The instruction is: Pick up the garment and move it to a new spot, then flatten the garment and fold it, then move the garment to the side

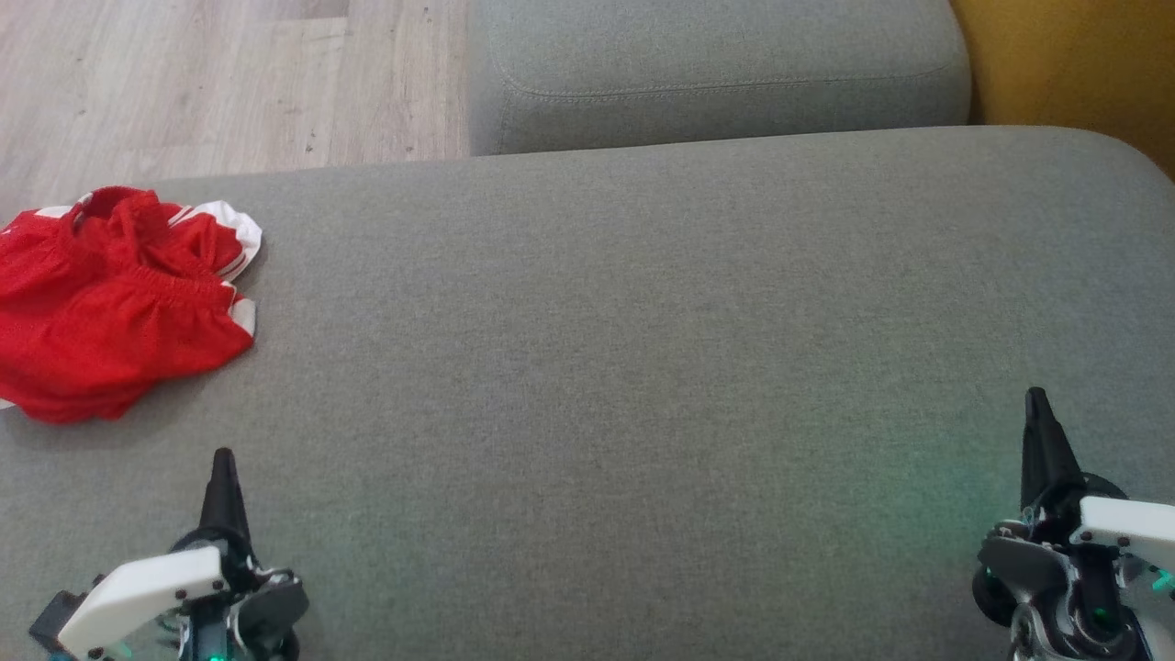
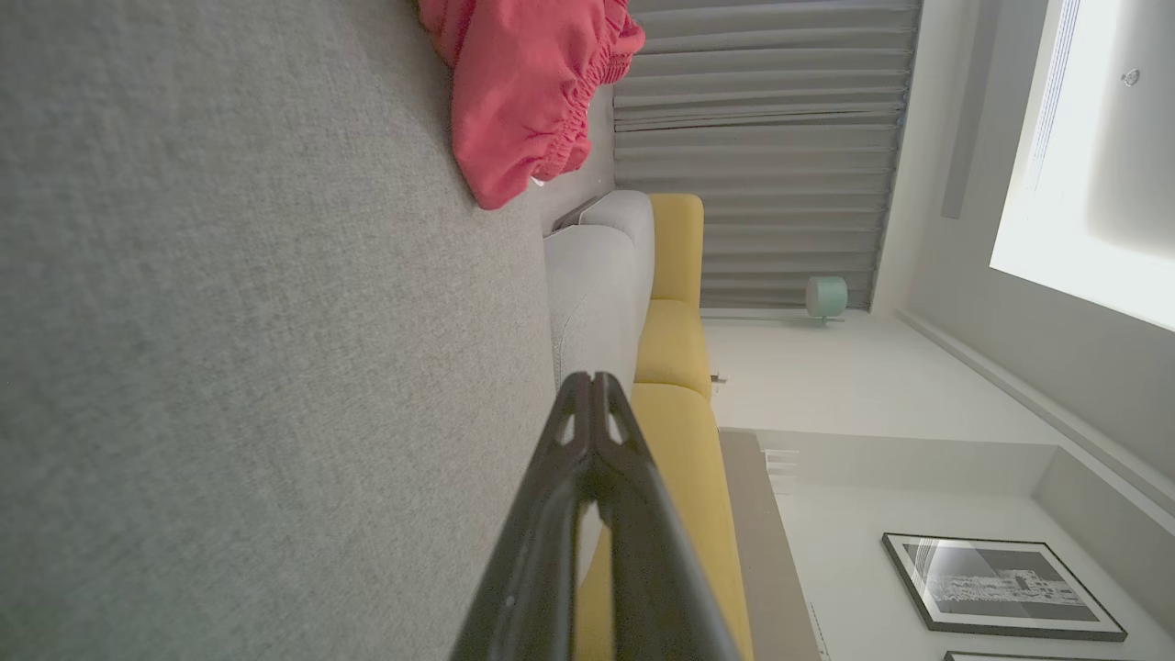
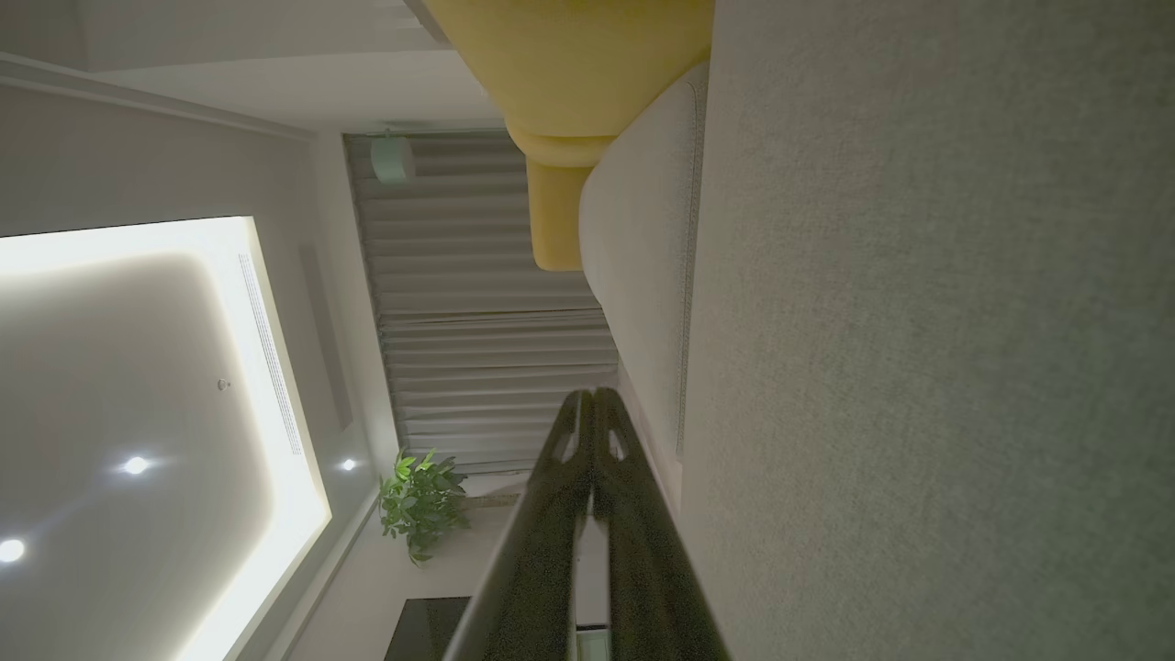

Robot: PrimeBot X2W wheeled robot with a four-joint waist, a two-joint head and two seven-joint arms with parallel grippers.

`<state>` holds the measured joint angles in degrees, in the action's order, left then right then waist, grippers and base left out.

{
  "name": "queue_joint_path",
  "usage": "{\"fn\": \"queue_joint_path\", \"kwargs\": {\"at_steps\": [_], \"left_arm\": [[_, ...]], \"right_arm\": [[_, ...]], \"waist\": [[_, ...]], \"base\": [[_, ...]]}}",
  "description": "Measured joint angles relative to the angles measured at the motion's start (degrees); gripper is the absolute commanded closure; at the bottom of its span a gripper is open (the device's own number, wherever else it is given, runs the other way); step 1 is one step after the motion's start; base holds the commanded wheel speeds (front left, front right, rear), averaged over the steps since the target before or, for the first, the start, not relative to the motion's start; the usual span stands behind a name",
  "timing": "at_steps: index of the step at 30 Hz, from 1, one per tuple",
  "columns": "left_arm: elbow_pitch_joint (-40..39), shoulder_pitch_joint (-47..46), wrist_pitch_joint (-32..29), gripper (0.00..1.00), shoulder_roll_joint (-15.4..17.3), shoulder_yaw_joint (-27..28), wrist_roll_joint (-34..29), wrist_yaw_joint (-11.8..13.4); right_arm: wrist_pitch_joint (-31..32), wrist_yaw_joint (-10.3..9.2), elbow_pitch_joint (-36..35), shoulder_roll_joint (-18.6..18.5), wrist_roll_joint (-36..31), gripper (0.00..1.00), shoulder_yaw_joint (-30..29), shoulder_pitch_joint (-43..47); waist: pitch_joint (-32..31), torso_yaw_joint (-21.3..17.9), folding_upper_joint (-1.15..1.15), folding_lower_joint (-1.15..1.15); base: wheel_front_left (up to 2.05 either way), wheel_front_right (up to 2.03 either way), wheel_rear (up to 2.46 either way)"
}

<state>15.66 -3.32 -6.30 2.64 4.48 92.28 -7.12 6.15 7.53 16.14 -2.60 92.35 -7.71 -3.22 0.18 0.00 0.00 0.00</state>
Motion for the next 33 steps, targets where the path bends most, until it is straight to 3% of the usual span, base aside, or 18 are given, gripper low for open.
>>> {"fn": "queue_joint_path", "kwargs": {"at_steps": [1,2,11,22,33], "left_arm": [[0.0,0.0,0.0,1.0,0.0,0.0,0.0,0.0],[0.0,0.0,0.0,0.0,0.0,0.0,0.0,0.0],[5.37,4.8,0.16,0.0,-0.22,-0.9,0.0,0.08],[3.49,4.86,1.92,0.0,-0.24,-2.44,-1.2,0.08],[0.18,4.87,3.93,0.0,-0.24,-3.23,-7.11,1.15]], "right_arm": [[0.0,0.0,0.0,0.0,0.0,1.0,0.0,0.0],[0.0,0.0,0.0,0.0,0.0,0.0,0.0,0.0],[-0.09,0.0,5.88,0.38,0.0,0.0,0.41,4.78],[-1.89,0.0,4.75,0.38,-1.35,0.0,1.94,4.81],[-3.82,0.0,2.44,0.38,-8.36,0.0,2.38,4.81]], "waist": [[0.0,0.0,0.0,0.0],[0.0,0.0,0.0,0.0],[-0.04,0.0,0.0,0.0],[-0.19,0.04,0.0,0.01],[-0.21,0.23,0.0,0.0]], "base": [[0.0,0.0,0.0],[0.0,0.0,0.0],[0.0,0.0,0.0],[0.0,0.0,0.0],[0.0,0.0,0.0]]}}
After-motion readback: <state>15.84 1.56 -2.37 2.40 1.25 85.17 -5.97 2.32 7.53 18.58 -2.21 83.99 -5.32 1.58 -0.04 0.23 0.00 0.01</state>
